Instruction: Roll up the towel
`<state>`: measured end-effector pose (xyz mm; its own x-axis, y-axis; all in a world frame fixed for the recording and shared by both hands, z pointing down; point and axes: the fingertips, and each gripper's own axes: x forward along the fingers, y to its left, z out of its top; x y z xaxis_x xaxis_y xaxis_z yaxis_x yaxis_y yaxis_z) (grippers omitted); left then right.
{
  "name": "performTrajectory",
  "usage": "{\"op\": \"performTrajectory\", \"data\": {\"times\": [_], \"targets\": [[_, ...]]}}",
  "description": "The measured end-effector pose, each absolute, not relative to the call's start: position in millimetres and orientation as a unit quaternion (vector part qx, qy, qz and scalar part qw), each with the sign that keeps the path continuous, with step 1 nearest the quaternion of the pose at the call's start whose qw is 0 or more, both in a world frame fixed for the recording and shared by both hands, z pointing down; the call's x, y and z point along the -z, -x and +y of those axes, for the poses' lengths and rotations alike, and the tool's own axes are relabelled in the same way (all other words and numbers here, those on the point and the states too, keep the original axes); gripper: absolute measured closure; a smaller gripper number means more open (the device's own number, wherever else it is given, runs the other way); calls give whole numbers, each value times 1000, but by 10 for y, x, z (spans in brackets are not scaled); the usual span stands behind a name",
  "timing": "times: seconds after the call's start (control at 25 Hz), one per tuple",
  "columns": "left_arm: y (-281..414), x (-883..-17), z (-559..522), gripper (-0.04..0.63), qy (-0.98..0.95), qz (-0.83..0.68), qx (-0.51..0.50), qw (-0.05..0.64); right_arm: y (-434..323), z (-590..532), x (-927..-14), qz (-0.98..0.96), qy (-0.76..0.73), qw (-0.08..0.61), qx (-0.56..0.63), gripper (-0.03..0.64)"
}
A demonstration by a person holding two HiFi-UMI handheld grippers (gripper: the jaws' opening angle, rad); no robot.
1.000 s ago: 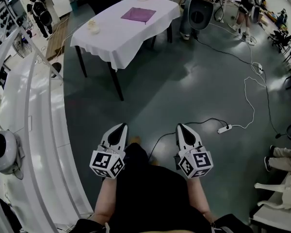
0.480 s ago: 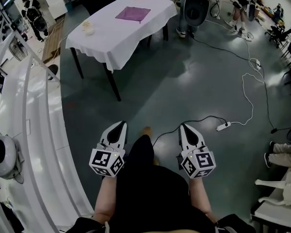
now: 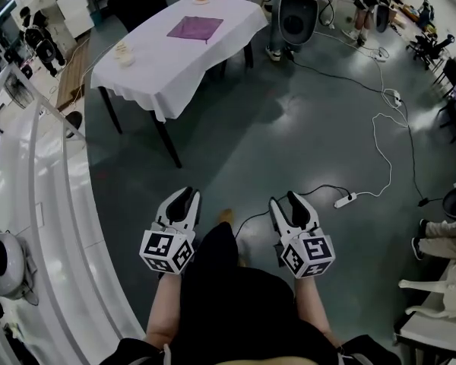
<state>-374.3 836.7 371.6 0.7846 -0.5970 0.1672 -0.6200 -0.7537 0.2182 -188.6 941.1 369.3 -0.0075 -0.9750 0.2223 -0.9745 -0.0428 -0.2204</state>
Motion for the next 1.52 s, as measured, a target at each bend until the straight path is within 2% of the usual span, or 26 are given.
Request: {"op": "performTrajectory", "data": {"times": [0.08, 0.12, 0.4, 0.92, 1.52], "targets": [[3650, -3727, 8225, 395, -936, -322, -50, 134, 1815, 9279, -3667, 691, 706, -2, 156, 397], [3605, -3733, 8148, 377, -936, -321, -51, 135, 1773, 9205, -3655, 690, 707, -4, 153, 397], [3335, -3711, 7465, 376, -937, -312, -35, 155, 1485, 8547, -3620, 682, 715, -10, 152, 397], [2885, -3584, 6293, 376, -949, -278, -21, 147, 1125, 7382, -3510, 667, 731, -1, 144, 397], [2942, -3718, 5465, 376, -945, -288, -19, 156, 1002, 6614, -3653, 657, 738, -9, 150, 397]]}}
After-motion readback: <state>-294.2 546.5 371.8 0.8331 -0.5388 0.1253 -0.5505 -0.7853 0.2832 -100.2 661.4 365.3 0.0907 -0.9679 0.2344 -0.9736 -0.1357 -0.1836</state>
